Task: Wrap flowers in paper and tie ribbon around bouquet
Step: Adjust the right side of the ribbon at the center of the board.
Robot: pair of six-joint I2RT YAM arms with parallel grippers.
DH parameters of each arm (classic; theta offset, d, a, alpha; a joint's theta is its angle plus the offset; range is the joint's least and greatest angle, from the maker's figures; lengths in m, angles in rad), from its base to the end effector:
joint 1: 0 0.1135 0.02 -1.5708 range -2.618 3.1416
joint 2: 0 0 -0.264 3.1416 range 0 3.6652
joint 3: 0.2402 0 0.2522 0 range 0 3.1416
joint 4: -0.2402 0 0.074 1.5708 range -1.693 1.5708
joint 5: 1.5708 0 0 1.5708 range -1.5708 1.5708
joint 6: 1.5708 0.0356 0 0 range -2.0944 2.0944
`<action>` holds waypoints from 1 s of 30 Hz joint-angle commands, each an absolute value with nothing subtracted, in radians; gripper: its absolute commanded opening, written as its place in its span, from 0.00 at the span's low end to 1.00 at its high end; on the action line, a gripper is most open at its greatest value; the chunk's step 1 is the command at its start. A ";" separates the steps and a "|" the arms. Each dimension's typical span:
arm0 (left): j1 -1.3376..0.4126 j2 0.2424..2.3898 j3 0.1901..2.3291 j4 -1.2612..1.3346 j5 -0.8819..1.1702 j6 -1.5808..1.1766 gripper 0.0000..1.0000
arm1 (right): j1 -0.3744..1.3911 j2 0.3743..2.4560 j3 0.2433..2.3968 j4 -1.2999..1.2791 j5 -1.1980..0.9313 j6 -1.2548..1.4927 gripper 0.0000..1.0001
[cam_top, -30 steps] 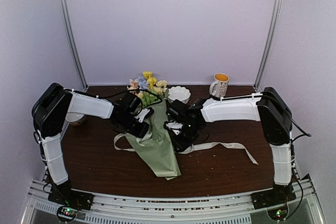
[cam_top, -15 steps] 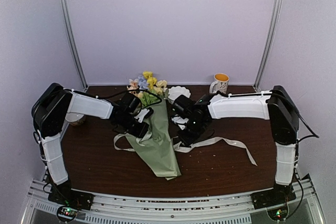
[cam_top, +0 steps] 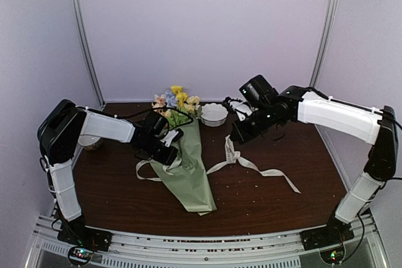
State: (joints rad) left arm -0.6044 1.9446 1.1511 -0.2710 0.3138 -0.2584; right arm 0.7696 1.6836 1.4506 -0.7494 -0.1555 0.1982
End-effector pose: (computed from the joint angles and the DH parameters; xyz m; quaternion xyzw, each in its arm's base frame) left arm 0.3091 -0.2268 0.1324 0.2032 0.9352 -0.2409 0.1615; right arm 0.2565 0.2562 0.2868 -0.2905 0.9091 0.2003 0.2213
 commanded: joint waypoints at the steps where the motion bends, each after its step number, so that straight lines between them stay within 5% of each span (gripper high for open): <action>1: -0.581 1.976 1.106 -0.357 0.249 -0.236 0.00 | 0.735 1.543 1.428 -0.634 -0.386 0.199 0.00; 15: -0.580 1.977 1.100 -0.352 0.247 -0.236 0.00 | 0.722 1.513 1.291 -0.436 -0.680 0.280 0.00; 24: -0.581 1.977 1.104 -0.357 0.246 -0.231 0.00 | 0.787 1.635 1.182 -0.757 -0.507 0.190 0.01; 30: -0.578 1.984 1.110 -0.363 0.244 -0.225 0.00 | 0.839 1.636 1.099 -0.833 -0.408 0.194 0.46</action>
State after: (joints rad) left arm -0.6014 1.9446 1.1435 -0.2607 0.3199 -0.2504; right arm 0.8177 1.6646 1.1294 -0.7521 -0.4881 0.2024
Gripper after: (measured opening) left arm 0.010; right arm 0.354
